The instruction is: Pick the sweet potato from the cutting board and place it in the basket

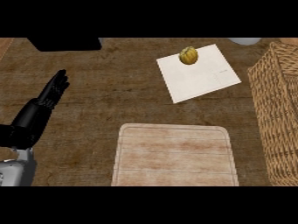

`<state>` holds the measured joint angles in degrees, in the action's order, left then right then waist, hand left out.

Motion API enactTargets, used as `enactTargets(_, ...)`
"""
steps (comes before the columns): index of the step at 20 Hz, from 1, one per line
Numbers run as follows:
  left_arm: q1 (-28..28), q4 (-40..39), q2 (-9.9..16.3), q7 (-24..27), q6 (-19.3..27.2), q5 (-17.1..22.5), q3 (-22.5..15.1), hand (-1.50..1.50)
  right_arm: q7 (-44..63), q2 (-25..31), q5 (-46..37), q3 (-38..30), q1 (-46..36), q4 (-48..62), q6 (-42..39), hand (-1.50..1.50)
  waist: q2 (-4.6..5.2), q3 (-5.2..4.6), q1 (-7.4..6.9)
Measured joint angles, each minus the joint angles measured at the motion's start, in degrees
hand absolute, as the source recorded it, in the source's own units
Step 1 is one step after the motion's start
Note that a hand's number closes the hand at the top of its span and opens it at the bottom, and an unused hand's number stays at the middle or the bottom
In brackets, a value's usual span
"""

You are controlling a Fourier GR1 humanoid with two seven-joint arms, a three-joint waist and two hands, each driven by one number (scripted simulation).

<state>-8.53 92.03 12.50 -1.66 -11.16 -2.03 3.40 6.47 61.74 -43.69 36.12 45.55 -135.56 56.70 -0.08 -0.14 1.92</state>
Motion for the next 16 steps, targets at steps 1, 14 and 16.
enactTargets(1,-0.5,-0.4,0.0,0.0,0.2,-0.2,0.0,0.00,0.8,0.2,0.2,-0.9,-0.6,0.0,0.1,1.50,0.14,-0.03,-0.13)
enactTargets(14,-1.6,0.1,-0.7,-0.2,-0.5,-0.5,-1.5,0.00,18.2,-3.0,3.6,-15.9,-14.1,0.8,-0.7,1.50,0.66,-0.02,-2.63)
enactTargets(16,-1.6,0.1,-1.1,-0.4,-0.3,-0.6,-1.8,0.00,21.2,-3.2,5.1,-18.8,-16.8,1.4,-1.3,1.50,0.67,0.03,-2.86)
